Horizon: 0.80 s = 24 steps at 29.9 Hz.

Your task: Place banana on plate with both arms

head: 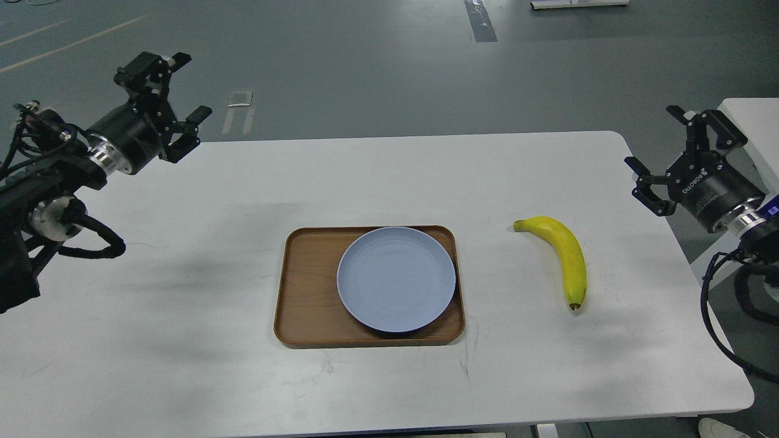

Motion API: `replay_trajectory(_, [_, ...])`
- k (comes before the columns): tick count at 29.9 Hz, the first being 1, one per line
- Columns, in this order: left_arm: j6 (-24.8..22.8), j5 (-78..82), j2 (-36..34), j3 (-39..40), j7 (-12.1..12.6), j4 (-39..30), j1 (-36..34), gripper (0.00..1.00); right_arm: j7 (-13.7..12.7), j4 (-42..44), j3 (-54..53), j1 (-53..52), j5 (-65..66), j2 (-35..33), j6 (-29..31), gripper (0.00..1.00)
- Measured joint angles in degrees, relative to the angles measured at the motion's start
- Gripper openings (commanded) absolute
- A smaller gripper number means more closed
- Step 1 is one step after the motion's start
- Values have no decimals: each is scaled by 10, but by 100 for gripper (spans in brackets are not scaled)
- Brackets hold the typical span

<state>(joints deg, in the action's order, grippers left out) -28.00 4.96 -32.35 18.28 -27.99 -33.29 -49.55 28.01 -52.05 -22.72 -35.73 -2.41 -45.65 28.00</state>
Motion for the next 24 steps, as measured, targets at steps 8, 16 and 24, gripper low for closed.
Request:
replay_trajectory(8, [0,-1,4,37,0,1,33,98,0,0,6,-12,140,-37,0,100])
replay_trajectory(16, [0,-2,7,38,0,0,34,98,0,-2,8,-96,412,-95,0,100])
replay_trajectory(24, [0,-1,9,38,0,-2,34,98,0,-1,31,-140,693,-56,0,100])
